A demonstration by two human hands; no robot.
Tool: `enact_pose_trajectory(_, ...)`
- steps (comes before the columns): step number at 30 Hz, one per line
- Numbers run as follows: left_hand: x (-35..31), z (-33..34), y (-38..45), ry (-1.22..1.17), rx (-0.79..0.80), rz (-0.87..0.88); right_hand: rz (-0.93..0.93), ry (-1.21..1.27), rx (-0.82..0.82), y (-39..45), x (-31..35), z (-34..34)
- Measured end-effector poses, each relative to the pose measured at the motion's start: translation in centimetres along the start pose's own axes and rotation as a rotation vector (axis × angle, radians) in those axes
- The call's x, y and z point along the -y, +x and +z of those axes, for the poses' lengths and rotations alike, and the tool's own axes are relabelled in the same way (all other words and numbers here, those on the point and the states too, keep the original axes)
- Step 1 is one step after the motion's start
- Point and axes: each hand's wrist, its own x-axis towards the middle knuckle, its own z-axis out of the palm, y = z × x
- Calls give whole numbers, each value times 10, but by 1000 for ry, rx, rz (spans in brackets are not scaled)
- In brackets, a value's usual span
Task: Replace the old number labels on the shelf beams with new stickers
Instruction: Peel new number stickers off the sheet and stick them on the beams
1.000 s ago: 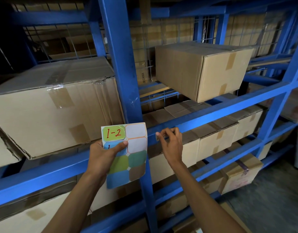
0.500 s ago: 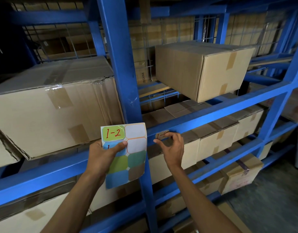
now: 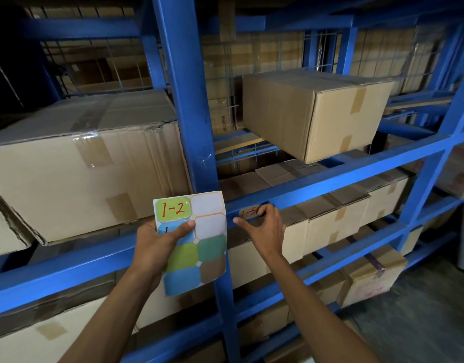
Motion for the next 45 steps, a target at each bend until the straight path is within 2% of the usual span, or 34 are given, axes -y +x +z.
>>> enact_pose_trajectory(3, 1, -5, -3, -34, -9, -16, 12, 200, -17, -6, 15, -4)
enact_pose_trajectory(5, 2, -10, -4, -37, -9, -25, 6, 390, 61, -10, 33, -10)
enact_pose_trajectory(10, 4, -25, -7, -57, -8, -21, -85, 528, 203, -23, 81, -19)
enact_pose_trajectory(16, -3, -52, -13, -68, -24, -67, -242, 419, 313, -56, 120, -8)
enact_pose_trajectory(20, -8, -79, -20, -93, -17, -92, -339, 234, 260, -86, 146, 14)
enact_pose_trajectory(26, -9, -126, -31, -141, 35, -35, -315, 72, 156, -144, 193, 63)
enact_pose_trajectory(32, 0, -175, -34, -156, 32, -36, -198, 142, 108, -189, 226, 101)
enact_pose_trajectory(36, 7, -201, -37, -155, 28, -27, -189, 253, 87, -206, 239, 116)
enact_pose_trajectory(40, 12, -230, -38, -197, -2, -34, -308, 306, 161, -226, 243, 132)
enact_pose_trajectory(45, 21, -272, -44, -283, 76, -157, -367, 352, 287, -254, 239, 147)
